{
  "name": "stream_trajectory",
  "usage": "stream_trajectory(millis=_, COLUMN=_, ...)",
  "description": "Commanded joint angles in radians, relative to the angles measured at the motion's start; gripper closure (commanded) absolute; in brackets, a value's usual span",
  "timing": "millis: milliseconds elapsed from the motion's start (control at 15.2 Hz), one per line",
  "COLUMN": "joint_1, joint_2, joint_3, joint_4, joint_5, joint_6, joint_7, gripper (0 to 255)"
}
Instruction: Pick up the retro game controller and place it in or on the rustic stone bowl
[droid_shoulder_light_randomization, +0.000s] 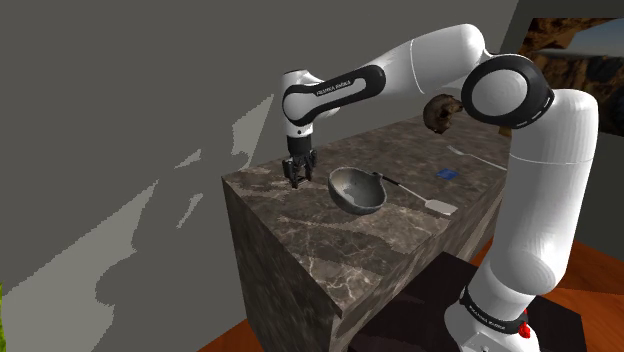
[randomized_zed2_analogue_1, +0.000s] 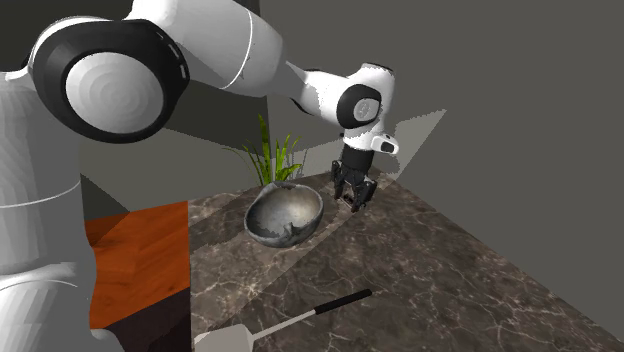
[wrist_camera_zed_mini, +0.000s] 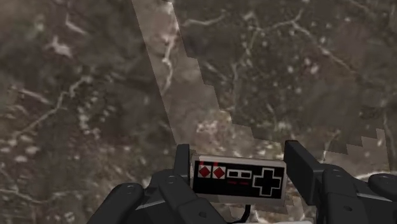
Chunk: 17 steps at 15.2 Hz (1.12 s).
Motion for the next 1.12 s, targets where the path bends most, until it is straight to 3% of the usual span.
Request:
stream_trajectory(millis=0, joint_1=0.000, joint_2=0.001, joint_3=0.000, joint_4=-0.001, joint_5=0.000, joint_6=0.000, joint_7=0.000, gripper=255)
stream_trajectory(millis=528, joint_1=0.000, joint_2=0.001, joint_3=0.000, joint_4=-0.001, joint_5=0.000, joint_6=0.000, joint_7=0.000, gripper=255)
stream_trajectory(millis=1056, joint_1=-0.001, joint_2=-0.024, joint_3=0.002, joint_4=0.074, joint_5=0.005, joint_6=-0.099, joint_7=0.002, gripper=255)
